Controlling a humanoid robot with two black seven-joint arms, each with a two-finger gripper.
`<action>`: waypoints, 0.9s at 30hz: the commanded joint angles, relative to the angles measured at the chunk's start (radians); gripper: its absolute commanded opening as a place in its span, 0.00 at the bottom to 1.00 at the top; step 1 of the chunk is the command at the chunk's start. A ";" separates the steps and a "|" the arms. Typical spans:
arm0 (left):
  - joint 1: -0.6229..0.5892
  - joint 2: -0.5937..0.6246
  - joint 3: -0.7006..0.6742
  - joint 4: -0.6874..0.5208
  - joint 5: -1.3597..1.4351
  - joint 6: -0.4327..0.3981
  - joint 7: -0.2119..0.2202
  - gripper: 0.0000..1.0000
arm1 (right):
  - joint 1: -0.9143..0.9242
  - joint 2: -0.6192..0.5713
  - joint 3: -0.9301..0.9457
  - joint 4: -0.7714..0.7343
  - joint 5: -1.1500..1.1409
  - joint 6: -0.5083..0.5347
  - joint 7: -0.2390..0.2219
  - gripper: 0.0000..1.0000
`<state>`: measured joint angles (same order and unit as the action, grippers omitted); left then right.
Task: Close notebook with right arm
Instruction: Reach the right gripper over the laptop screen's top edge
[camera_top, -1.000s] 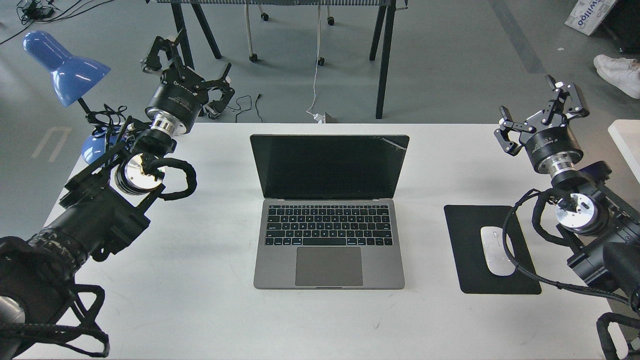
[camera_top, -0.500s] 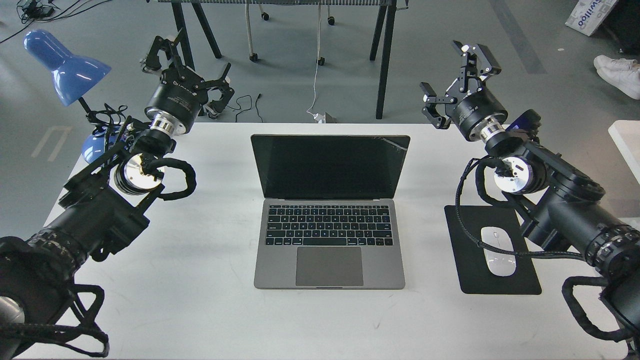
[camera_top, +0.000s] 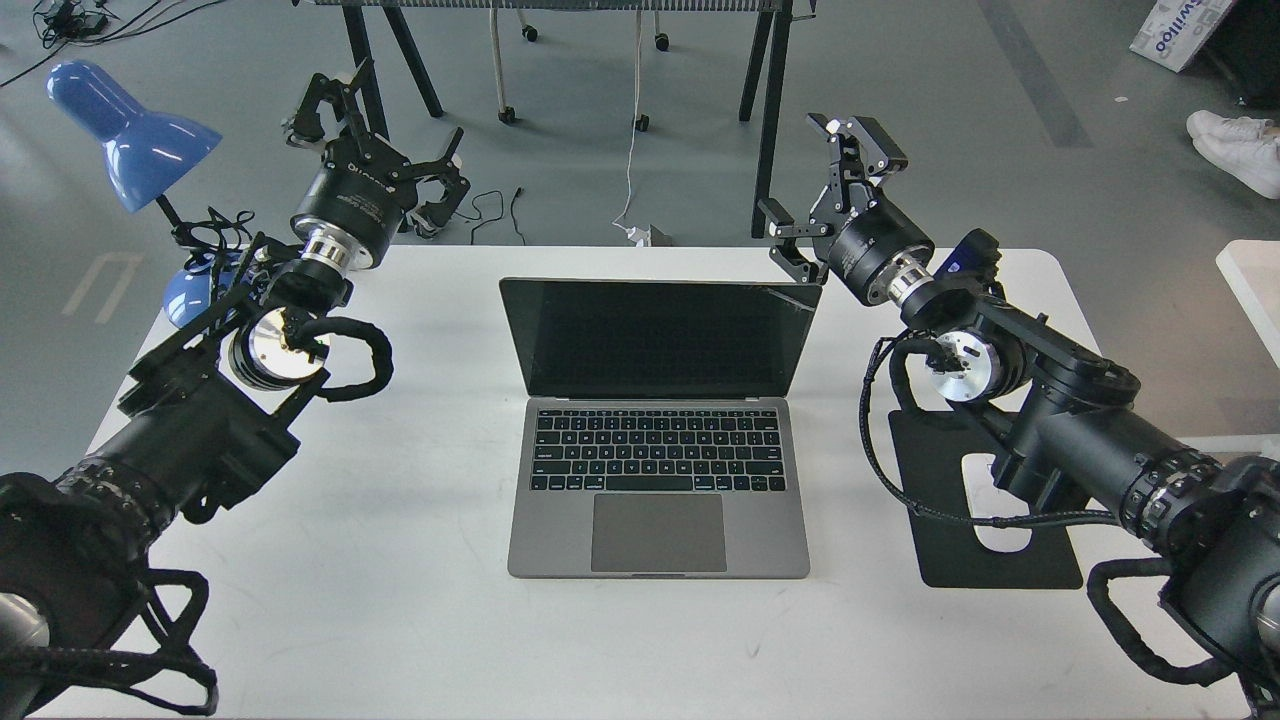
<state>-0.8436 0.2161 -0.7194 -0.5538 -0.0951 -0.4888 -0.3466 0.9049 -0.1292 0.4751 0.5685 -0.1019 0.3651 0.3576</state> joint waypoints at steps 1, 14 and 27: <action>0.000 0.000 0.001 0.000 0.000 0.000 0.000 1.00 | -0.024 -0.030 -0.010 0.057 0.001 0.003 0.000 1.00; 0.000 -0.001 0.000 0.000 0.000 0.000 0.000 1.00 | -0.075 -0.110 -0.151 0.146 -0.005 0.008 0.009 1.00; 0.000 0.000 0.000 0.000 0.000 0.000 0.000 1.00 | -0.112 -0.109 -0.230 0.149 -0.143 0.008 0.018 1.00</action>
<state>-0.8436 0.2148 -0.7192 -0.5538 -0.0951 -0.4888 -0.3466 0.8066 -0.2394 0.2481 0.7129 -0.2009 0.3729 0.3744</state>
